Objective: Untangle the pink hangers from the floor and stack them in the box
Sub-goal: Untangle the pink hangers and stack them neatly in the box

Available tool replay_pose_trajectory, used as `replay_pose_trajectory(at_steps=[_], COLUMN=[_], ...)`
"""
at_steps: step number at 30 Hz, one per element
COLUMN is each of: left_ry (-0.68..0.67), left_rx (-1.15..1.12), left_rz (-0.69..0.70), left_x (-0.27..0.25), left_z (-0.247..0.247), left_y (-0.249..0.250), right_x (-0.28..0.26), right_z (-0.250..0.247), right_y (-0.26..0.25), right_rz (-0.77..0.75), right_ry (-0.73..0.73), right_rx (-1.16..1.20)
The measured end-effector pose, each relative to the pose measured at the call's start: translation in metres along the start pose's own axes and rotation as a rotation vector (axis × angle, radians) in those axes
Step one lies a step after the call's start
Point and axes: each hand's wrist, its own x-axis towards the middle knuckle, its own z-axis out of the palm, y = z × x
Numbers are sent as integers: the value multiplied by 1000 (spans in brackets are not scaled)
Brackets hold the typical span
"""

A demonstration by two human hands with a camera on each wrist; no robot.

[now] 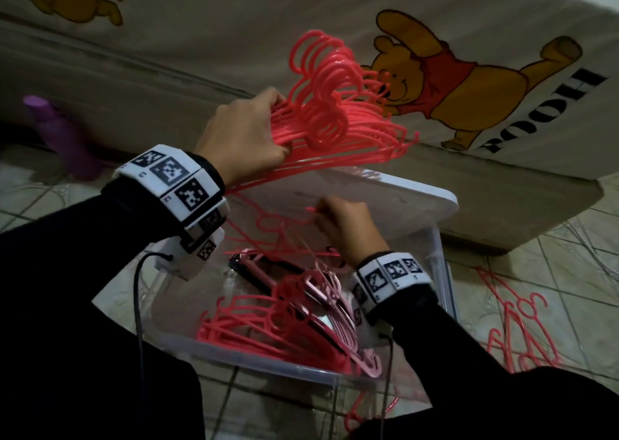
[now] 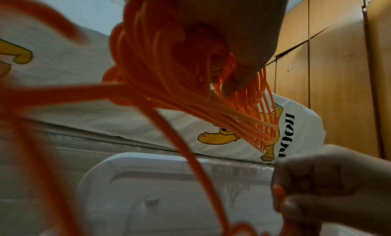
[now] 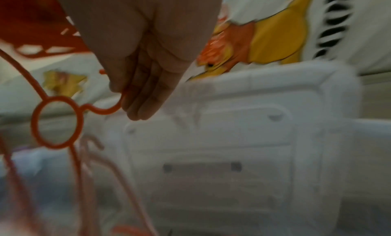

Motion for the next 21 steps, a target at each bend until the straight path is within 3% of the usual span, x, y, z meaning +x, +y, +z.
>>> replay_pose_trajectory(at_steps=[6, 13, 17, 21], left_ry=[110, 155, 101, 29], left_rx=[6, 19, 48, 36], left_rz=[8, 17, -5, -3], left_x=[6, 9, 9, 7], left_z=[-11, -22, -19, -14], left_y=[-7, -9, -11, -10], right_x=[1, -16, -27, -35], right_z=[-45, -68, -72, -75], right_y=[-1, -8, -6, 0], right_rz=[14, -5, 5, 91], right_ry=[133, -18, -70, -77], right_rx=[33, -57, -155, -88])
